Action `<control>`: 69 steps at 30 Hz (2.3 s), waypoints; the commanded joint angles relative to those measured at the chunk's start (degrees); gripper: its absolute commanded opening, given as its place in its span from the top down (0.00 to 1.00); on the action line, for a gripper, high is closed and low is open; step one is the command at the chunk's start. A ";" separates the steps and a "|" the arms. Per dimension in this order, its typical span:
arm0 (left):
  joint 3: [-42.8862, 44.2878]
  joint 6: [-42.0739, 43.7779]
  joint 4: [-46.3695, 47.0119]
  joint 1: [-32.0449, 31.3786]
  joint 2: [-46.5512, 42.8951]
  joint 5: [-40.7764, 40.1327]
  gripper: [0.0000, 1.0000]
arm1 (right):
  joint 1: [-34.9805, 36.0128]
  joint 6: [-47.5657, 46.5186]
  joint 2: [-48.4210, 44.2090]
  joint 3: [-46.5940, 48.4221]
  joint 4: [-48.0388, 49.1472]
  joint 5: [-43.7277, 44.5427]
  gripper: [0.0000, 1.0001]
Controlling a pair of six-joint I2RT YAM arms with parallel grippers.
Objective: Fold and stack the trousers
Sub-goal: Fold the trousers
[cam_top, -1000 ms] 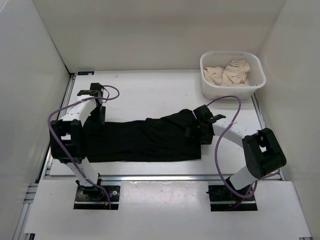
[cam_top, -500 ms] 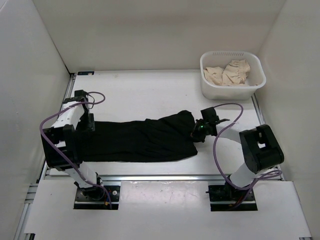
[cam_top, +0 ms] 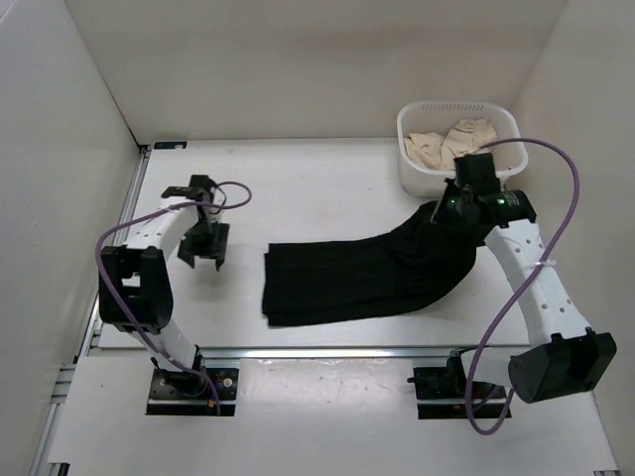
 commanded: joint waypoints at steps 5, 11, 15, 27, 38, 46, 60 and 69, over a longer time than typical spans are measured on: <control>8.40 -0.10 -3.88 -10.23 8.04 16.90 0.26 | 27.43 7.16 16.01 8.49 -11.00 4.49 1.00; 11.23 -0.10 -4.50 -14.89 16.99 24.91 0.26 | 44.68 9.47 39.93 27.11 -16.35 9.13 1.00; 11.23 -0.10 -3.63 -16.21 23.85 24.51 0.48 | 49.08 8.14 49.79 41.19 -20.93 13.98 1.00; 14.13 -0.10 -2.65 -16.22 27.73 26.07 0.86 | 50.75 -3.44 53.21 44.62 -12.66 6.51 0.95; 16.32 -0.10 -3.19 -16.22 28.26 27.12 0.86 | 53.66 -3.20 52.74 52.81 -13.66 11.26 1.00; 16.85 -0.10 -3.71 -16.22 28.26 27.12 0.86 | 54.19 -9.52 57.79 59.84 -13.88 6.69 1.00; 17.38 -0.10 -4.32 -8.68 25.99 21.68 0.68 | 57.88 -17.35 54.49 50.54 -4.68 5.10 0.11; 27.30 -0.10 -7.05 -5.66 17.29 4.56 0.33 | 57.27 -11.65 31.21 33.13 8.95 10.64 0.06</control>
